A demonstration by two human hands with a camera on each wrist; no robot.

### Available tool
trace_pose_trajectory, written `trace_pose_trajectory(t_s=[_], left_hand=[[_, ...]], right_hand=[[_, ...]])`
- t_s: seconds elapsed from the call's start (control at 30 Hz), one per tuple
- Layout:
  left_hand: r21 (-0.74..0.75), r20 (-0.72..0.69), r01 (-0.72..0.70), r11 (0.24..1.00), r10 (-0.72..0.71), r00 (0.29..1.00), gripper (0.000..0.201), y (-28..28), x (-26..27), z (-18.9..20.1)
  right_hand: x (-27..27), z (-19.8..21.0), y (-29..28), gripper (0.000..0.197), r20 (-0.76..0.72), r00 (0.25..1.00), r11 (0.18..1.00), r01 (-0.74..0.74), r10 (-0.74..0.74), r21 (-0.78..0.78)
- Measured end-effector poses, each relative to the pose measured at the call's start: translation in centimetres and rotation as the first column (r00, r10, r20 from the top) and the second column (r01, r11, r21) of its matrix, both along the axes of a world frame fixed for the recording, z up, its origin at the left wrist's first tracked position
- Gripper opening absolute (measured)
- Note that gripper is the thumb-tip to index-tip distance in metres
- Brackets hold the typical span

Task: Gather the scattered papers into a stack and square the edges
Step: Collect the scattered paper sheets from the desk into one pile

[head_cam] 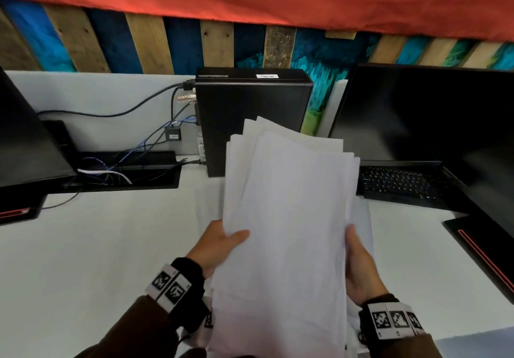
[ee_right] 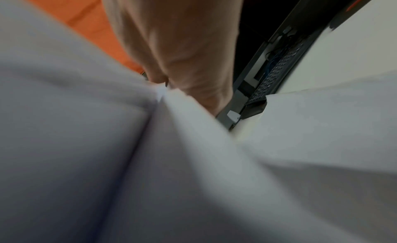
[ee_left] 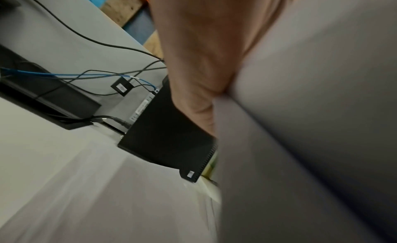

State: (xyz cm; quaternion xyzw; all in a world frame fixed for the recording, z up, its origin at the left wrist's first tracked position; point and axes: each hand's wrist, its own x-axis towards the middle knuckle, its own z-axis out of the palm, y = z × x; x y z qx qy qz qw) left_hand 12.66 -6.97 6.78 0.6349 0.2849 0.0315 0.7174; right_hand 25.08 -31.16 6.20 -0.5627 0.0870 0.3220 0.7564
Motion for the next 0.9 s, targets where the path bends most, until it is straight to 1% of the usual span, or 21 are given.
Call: trace_pose_trajectory(t_s=[0.03, 0.07, 0.1, 0.17, 0.23, 0.27, 0.33, 0.4, 0.43, 0.47, 0.5, 0.53, 0.57, 0.6, 0.67, 0.7, 0.73, 0.77, 0.8, 0.87, 0.9], left_hand=[[0.014, -0.006, 0.013, 1.000, -0.013, 1.000, 0.029, -0.5, 0.3, 0.0], [0.022, -0.007, 0.030, 0.999, -0.030, 1.000, 0.027, -1.1, 0.5, 0.0], [0.025, -0.005, 0.047, 0.999, -0.047, 0.999, 0.022, -1.6, 0.6, 0.0], [0.004, 0.006, 0.070, 0.998, -0.070, 0.998, 0.014, -2.6, 0.9, -0.2], [-0.043, 0.028, 0.071, 0.997, -0.070, 0.997, 0.017, -3.6, 1.4, -0.5], [-0.056, 0.035, 0.062, 0.997, -0.060, 0.998, 0.020, -4.0, 1.7, -0.8], [-0.027, 0.019, -0.012, 1.000, 0.012, 1.000, 0.031, -3.9, 2.5, -1.8], [0.134, -0.105, -0.133, 0.982, 0.147, 0.983, 0.045, -2.3, 3.7, -3.7], [0.269, -0.216, -0.144, 0.952, 0.206, 0.954, 0.055, -1.1, 4.2, -4.8], [0.419, -0.357, -0.086, 0.904, 0.251, 0.900, 0.067, 0.0, 4.5, -5.8], [0.536, -0.500, 0.019, 0.844, 0.299, 0.813, 0.079, 1.1, 4.6, -6.8], [0.597, -0.602, 0.108, 0.795, 0.355, 0.715, 0.090, 1.9, 4.5, -7.7], [0.614, -0.664, 0.157, 0.774, 0.397, 0.634, 0.101, 2.4, 4.3, -8.4], [0.620, -0.699, 0.189, 0.761, 0.427, 0.574, 0.110, 2.7, 4.1, -8.9], [0.622, -0.731, 0.241, 0.745, 0.443, 0.519, 0.119, 2.9, 4.2, -9.7], [0.618, -0.727, 0.216, 0.756, 0.445, 0.523, 0.119, 3.1, 4.4, -9.8], [0.597, -0.715, 0.151, 0.788, 0.438, 0.545, 0.118, 3.4, 4.6, -10.0], [0.571, -0.695, 0.086, 0.817, 0.425, 0.580, 0.115, 3.8, 4.8, -10.2], [0.539, -0.685, 0.060, 0.840, 0.396, 0.611, 0.110, 4.0, 4.8, -10.1], [0.491, -0.694, 0.076, 0.868, 0.337, 0.636, 0.094, 4.5, 4.4, -9.8], [0.470, -0.689, 0.078, 0.879, 0.310, 0.655, 0.082, 4.8, 4.2, -9.8]], right_hand=[[0.2, 0.0, -0.6, 0.063, -0.052, 0.998, 0.999, 0.026, -0.025, 0.033], [0.3, 0.1, -1.3, 0.066, -0.071, 0.997, 0.999, 0.014, -0.011, 0.050], [0.3, 0.2, -1.8, 0.058, -0.056, 0.998, 0.999, -0.032, 0.035, 0.041], [-0.2, 0.1, -2.6, 0.029, 0.066, 0.991, 0.990, -0.110, 0.117, -0.093], [-0.4, -0.6, -3.5, 0.022, 0.179, 0.975, 0.953, -0.072, 0.129, -0.295], [-0.3, -0.9, -4.0, 0.022, 0.205, 0.971, 0.936, -0.044, 0.122, -0.349], [0.0, -1.3, -4.8, 0.025, 0.235, 0.968, 0.923, 0.014, 0.083, -0.384], [0.2, -1.3, -6.0, 0.021, 0.287, 0.957, 0.918, 0.092, 0.025, -0.387], [0.2, -1.3, -6.6, 0.018, 0.301, 0.954, 0.919, 0.129, -0.011, -0.374], [0.2, -1.1, -7.1, 0.014, 0.305, 0.951, 0.922, 0.163, -0.052, -0.351], [0.2, -0.9, -7.6, 0.013, 0.310, 0.946, 0.923, 0.199, -0.093, -0.330], [0.3, -0.8, -8.1, 0.014, 0.321, 0.937, 0.918, 0.242, -0.137, -0.315], [0.4, -0.9, -8.7, 0.017, 0.323, 0.930, 0.913, 0.278, -0.177, -0.299], [0.6, -1.0, -9.2, 0.017, 0.326, 0.923, 0.911, 0.302, -0.206, -0.280], [1.0, -1.2, -10.1, 0.012, 0.322, 0.915, 0.909, 0.331, -0.243, -0.254], [1.2, -1.2, -10.3, 0.011, 0.310, 0.919, 0.913, 0.324, -0.242, -0.247], [1.3, -1.4, -10.5, 0.011, 0.302, 0.925, 0.921, 0.307, -0.230, -0.238], [1.5, -1.6, -10.6, 0.010, 0.291, 0.930, 0.928, 0.295, -0.224, -0.229], [1.5, -1.5, -10.4, 0.011, 0.280, 0.938, 0.937, 0.272, -0.206, -0.221], [1.5, -1.3, -9.9, 0.013, 0.269, 0.950, 0.955, 0.217, -0.159, -0.204], [1.4, -1.3, -9.5, 0.018, 0.267, 0.954, 0.964, 0.191, -0.138, -0.184]])
